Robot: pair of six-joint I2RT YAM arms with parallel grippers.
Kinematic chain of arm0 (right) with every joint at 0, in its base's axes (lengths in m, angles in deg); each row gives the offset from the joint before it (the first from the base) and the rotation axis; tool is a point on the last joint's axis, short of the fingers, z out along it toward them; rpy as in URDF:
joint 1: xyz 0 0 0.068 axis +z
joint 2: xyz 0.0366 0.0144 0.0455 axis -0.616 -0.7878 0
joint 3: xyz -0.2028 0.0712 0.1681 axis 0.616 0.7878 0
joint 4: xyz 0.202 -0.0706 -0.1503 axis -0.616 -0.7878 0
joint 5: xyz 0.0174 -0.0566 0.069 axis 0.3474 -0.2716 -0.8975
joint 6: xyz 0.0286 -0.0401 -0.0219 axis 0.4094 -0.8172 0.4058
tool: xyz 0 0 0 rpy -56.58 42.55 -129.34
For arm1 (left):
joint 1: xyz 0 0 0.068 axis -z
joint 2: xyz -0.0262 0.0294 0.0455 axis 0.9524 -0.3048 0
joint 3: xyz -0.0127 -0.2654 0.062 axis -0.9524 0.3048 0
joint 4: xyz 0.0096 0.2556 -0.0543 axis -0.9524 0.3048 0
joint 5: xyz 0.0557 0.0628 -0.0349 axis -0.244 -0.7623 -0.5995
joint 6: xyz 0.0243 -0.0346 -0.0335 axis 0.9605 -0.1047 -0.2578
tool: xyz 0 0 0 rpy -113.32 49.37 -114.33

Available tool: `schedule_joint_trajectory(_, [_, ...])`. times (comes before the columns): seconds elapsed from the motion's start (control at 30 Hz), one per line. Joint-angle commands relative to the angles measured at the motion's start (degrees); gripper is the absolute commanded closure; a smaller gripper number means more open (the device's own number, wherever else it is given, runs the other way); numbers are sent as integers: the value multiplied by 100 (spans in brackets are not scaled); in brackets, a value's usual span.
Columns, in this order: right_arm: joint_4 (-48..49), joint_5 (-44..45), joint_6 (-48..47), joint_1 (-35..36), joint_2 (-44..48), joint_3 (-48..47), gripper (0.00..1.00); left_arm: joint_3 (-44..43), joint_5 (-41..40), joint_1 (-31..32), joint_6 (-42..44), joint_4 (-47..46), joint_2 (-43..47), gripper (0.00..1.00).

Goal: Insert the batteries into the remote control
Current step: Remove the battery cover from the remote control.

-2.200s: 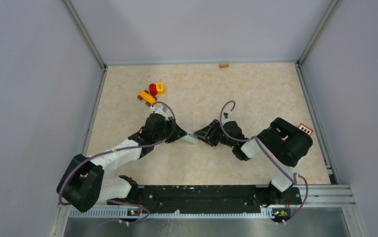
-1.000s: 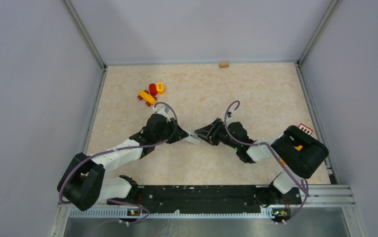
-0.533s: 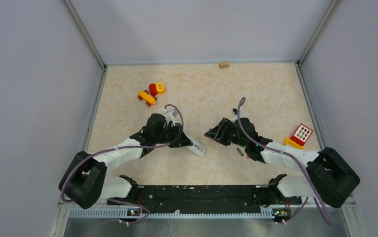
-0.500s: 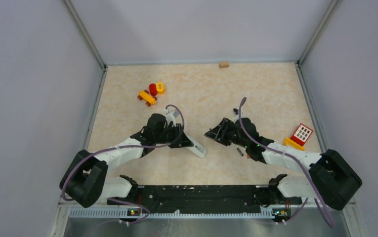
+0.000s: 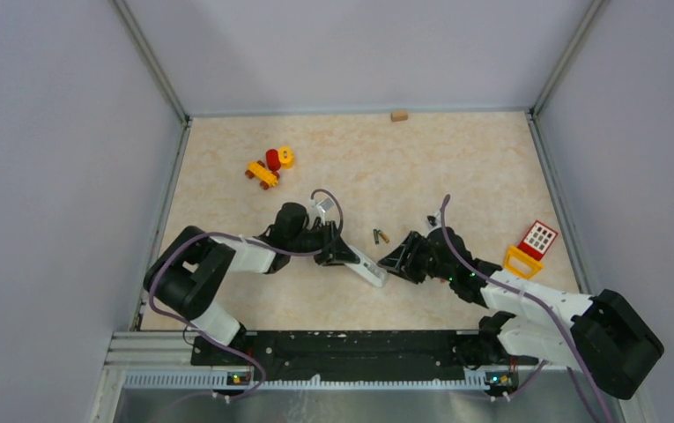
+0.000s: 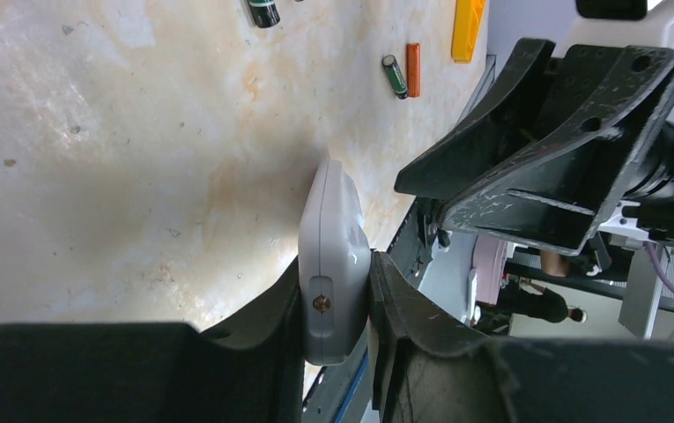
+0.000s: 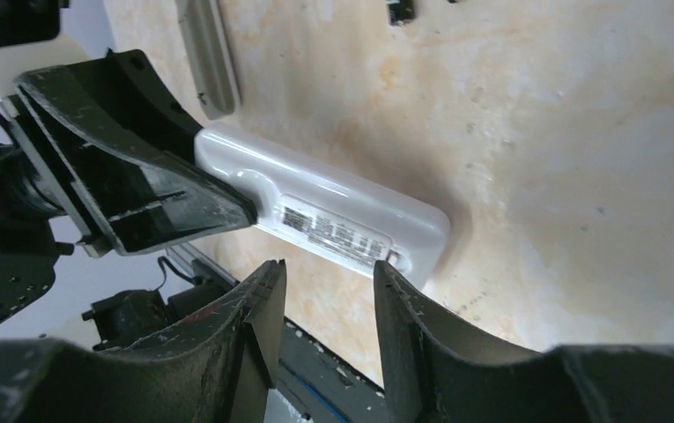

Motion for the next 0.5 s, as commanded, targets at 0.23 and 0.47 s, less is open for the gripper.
schedule_joint_trajectory(0.23, [308,543,459,220,47,304,64,409,-222,-26,-74,-911,67,100])
schedule_joint_trajectory(0.47, [644,545,572,293,-212,360,67,679,-369,-18,-198,-1277,165,100])
